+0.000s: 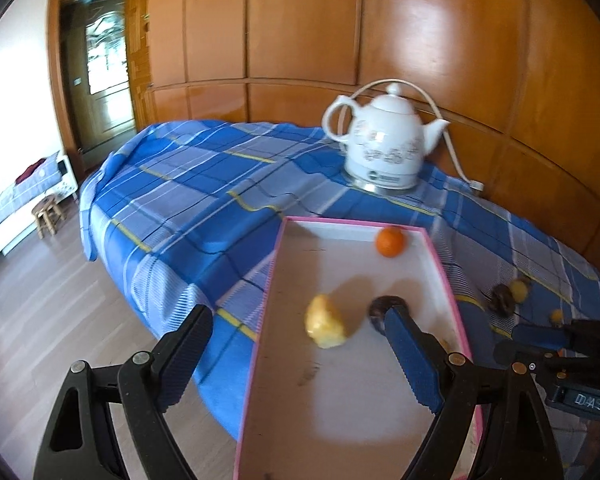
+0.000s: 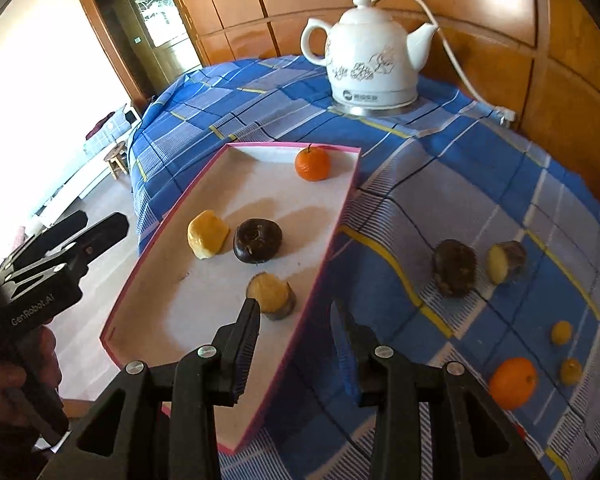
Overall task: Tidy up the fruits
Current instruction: 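Carry the tan round fruit into the pink tray and open the right gripper, then withdraw the right gripper from the tray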
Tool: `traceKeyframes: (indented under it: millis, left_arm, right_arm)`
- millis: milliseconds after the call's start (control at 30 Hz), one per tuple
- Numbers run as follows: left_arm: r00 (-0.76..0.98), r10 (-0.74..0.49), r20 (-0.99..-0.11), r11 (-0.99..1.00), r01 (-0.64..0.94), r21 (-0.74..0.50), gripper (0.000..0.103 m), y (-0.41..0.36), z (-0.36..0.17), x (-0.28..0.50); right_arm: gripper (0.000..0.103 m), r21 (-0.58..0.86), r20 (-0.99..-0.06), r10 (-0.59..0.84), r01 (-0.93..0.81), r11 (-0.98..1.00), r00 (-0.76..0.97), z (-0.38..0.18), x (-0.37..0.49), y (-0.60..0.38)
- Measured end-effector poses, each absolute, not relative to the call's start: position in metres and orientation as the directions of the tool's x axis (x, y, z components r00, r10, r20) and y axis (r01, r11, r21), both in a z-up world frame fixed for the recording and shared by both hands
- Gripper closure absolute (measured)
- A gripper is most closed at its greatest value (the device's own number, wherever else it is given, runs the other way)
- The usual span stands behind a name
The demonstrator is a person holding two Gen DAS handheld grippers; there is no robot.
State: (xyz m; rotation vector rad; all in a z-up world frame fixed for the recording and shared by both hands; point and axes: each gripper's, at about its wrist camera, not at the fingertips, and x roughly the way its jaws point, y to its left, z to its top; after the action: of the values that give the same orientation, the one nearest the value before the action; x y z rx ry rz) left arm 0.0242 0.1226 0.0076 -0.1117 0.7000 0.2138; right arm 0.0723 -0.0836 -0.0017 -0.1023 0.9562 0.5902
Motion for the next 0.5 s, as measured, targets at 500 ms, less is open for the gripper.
traceKeyframes:
  millis: [500]
  left_arm:
    - [0.763,0.091,-0.64,0.994,-0.11,0.01,0.015,0.077,0.012,0.015]
  right_arm:
    - [0.066,0.074,-0.719,0.347,-0.431,0.899,0.602,0.019,0.045,-0.143]
